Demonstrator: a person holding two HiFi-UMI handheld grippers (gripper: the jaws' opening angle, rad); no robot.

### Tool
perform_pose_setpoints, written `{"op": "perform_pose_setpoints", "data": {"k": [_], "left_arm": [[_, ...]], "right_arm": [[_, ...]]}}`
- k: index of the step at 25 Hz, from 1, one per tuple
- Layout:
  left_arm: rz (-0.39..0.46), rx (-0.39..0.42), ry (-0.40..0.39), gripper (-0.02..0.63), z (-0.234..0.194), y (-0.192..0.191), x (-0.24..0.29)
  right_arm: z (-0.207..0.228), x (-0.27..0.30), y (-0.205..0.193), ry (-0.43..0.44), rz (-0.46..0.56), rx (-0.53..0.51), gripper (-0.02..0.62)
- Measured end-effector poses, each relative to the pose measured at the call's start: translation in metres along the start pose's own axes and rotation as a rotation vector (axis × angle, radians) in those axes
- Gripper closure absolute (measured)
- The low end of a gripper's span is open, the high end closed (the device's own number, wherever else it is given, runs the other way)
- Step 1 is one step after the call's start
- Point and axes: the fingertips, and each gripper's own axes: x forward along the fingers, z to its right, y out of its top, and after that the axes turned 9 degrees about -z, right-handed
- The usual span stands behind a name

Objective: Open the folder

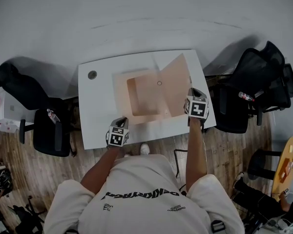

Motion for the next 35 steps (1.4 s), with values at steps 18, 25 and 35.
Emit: {"op": "perform_pose_setpoints", "data": {"k": [18, 25, 35], "left_arm": [[0.060, -0.025, 0.002, 0.614, 0.004, 0.019, -0.008], [0.094, -0.019, -0.004, 0.614, 0.009, 0.023, -0.017], [0.145, -0.028, -0.013, 0.614, 0.020, 0.027, -0.036]], "right_arm": [[-0.012, -0.026, 0.013, 0.102, 0.126, 0.050, 0.501], [-0.025, -0.041, 0.023, 0.166, 0.186, 0.057, 0.482], [-0.039, -0.077, 0.031, 0.193, 0.271, 0.059, 0.479]]}}
